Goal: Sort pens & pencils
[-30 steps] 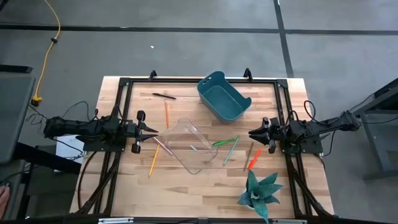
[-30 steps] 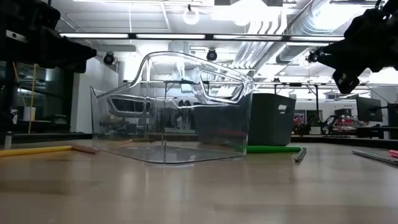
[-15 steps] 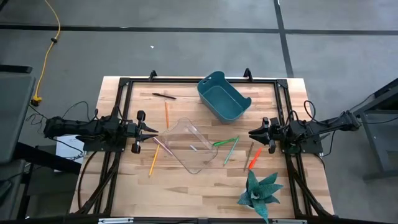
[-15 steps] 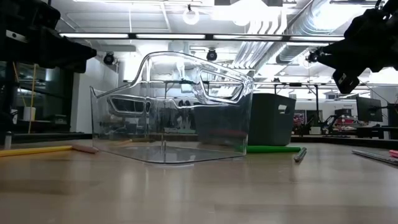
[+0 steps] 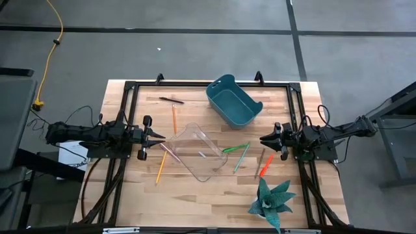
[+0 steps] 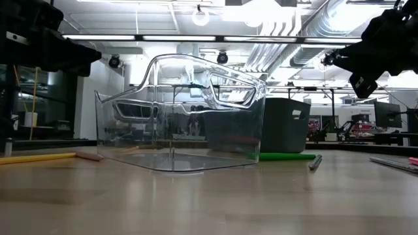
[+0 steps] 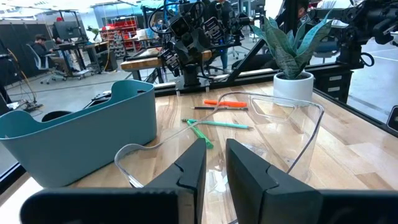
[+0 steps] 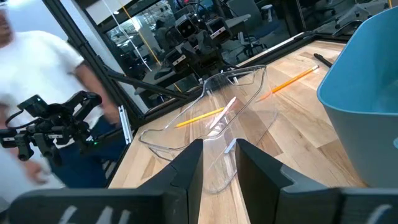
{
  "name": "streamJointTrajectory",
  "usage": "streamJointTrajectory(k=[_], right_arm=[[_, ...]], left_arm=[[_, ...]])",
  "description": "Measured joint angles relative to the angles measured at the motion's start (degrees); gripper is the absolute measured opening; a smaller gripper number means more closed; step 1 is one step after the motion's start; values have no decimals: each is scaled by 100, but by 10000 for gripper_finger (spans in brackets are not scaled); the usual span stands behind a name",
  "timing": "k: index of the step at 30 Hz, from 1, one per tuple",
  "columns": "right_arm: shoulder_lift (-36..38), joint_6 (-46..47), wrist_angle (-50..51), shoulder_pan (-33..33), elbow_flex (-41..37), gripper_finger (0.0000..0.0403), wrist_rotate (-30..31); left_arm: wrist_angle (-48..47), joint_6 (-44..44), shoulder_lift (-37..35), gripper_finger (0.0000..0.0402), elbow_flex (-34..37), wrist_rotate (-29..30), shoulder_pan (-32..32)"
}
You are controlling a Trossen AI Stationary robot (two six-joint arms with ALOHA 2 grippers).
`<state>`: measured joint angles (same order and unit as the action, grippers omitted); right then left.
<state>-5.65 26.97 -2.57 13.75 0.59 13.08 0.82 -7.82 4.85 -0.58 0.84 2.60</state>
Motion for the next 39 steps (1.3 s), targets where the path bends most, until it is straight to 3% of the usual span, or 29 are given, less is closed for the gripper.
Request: streamJointTrajectory(k=[33,39], right_arm=[[0,-1,1,-1,-1,85,0],[-2,-59,0,1,-1,85,3]], left_arm=[[0,6,-1,51,2,0,1],[102,1012,1,51,2,4,1]])
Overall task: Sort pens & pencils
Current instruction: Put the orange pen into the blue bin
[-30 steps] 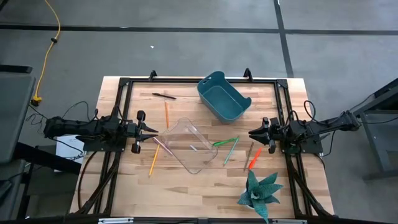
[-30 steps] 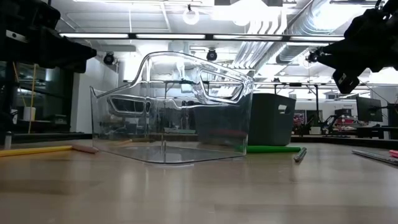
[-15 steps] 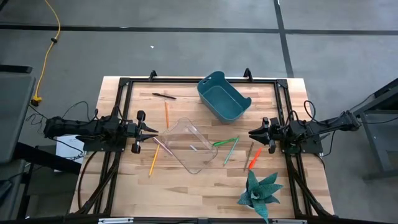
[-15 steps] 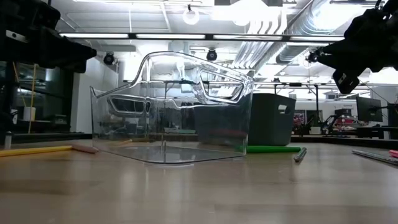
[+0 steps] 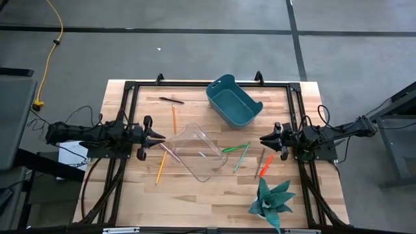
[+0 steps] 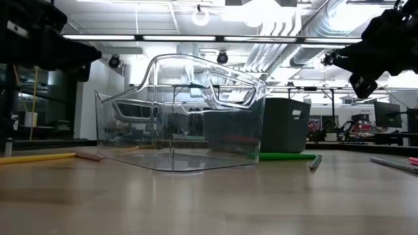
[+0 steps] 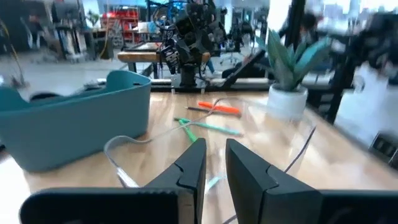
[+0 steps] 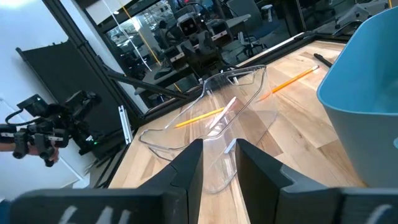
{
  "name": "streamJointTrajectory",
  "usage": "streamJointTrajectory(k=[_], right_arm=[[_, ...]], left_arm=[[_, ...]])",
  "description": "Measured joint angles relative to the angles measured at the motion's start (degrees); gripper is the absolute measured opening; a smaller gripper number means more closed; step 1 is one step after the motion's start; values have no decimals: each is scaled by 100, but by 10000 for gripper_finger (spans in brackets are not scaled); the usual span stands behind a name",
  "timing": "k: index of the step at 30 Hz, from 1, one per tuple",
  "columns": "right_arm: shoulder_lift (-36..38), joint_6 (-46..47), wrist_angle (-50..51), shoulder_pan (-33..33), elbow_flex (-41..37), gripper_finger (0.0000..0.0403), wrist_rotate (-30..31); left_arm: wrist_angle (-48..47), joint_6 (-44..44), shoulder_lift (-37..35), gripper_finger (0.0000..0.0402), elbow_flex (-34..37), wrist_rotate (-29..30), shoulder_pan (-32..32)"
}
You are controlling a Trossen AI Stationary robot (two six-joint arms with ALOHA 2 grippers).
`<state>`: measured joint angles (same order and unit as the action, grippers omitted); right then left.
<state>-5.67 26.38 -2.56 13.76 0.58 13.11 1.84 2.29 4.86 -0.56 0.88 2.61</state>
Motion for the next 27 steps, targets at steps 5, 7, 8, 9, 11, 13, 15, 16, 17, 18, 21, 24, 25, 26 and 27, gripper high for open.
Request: streamJointTrajectory(k=[5,7,8,9,11,13,15,16,17,18,21,24,25,26,27], right_arm=[[0,-307,-56,-1,0,85,38],[0,5,-271,0,2,85,41],[1,238,-404,0,0,85,42],[0,399,-562,0,0,85,71],[0,562,-909,0,1,85,379],[0,670,-1402,0,1,85,694],[0,725,-1935,0,2,85,1005],[0,725,-2234,0,0,85,1136],[0,723,-2582,0,0,85,1240],[3,690,-2906,0,2,85,1370],[2,621,-3691,-1,2,85,1772],[2,584,-4335,-1,0,85,1994],[2,541,-4462,-1,0,85,2002],[2,465,-4557,0,0,85,2006],[2,426,-4645,0,0,85,2006]], left_arm=[[414,1066,0,51,0,4,-1],[704,1374,0,51,0,9,1],[855,1474,0,51,0,18,1],[1030,1532,0,51,0,19,1],[1483,1604,0,51,0,22,1],[1982,1599,0,51,0,107,1],[2439,1563,0,51,0,320,1],[2656,1474,0,51,0,499,1],[2866,1409,0,51,0,698,1],[3050,1359,-2,51,0,881,1],[3486,1200,-2,51,0,1355,1],[3741,992,-2,51,0,1628,1],[3783,952,-2,51,0,1684,1],[3814,942,-2,51,0,1744,1],[3842,947,-2,51,0,1827,1]])
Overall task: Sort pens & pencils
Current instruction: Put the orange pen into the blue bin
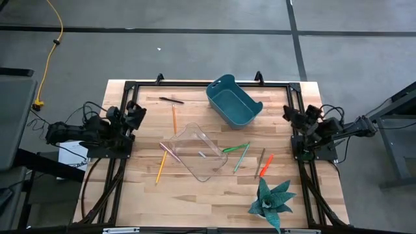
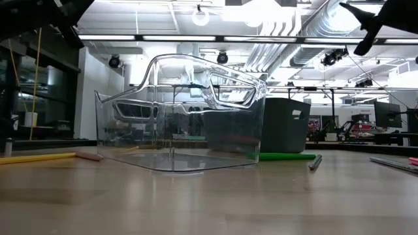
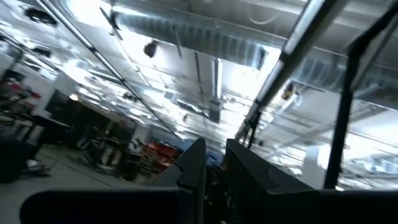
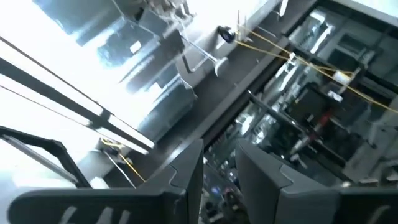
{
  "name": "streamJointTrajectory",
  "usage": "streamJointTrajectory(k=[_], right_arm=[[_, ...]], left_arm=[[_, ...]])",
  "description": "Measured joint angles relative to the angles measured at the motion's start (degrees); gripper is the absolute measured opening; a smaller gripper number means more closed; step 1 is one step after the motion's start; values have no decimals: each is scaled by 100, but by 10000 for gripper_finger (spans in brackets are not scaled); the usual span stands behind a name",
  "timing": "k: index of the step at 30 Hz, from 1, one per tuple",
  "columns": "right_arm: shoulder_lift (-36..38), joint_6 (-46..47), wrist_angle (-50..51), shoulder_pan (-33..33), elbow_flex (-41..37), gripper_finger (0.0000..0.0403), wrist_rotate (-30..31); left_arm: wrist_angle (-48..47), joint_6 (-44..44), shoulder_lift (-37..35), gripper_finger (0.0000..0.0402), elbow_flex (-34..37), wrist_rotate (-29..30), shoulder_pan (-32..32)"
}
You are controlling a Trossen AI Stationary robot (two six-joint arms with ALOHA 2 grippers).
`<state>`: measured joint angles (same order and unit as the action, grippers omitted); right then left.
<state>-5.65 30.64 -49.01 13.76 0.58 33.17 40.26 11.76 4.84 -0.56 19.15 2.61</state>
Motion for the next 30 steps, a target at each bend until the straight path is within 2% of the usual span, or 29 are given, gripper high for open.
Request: streamJointTrajectory(k=[4,7,9,11,14,17,20,25,28,30], right_arm=[[-3,-327,-91,0,134,85,-58],[-121,-739,49,0,559,85,-431],[-328,-967,520,0,989,85,-472],[-611,-1087,1299,0,1532,85,-372],[-1240,-951,2788,-2,2457,85,-156],[-2020,-731,3903,0,3379,85,-70],[-2789,-893,4381,0,4233,85,-72],[-3815,-1865,4903,0,5483,85,-67],[-4293,-1859,5623,0,6189,85,-61],[-4616,-1613,6542,0,6677,85,-70]], left_arm=[[275,2,2,51,0,139,0],[796,-187,2,51,-3,136,0],[918,-455,2,51,-132,40,0],[646,-744,1,51,-419,-66,0],[-599,-985,85,51,-1077,-140,0],[-2342,-996,295,51,-2051,-187,0],[-4038,-1004,676,51,-3139,-187,0],[-6193,-1185,1456,51,-4729,-146,0],[-7072,-1176,1947,51,-5370,-141,0],[-7543,-1148,2243,51,-5670,-185,0]])
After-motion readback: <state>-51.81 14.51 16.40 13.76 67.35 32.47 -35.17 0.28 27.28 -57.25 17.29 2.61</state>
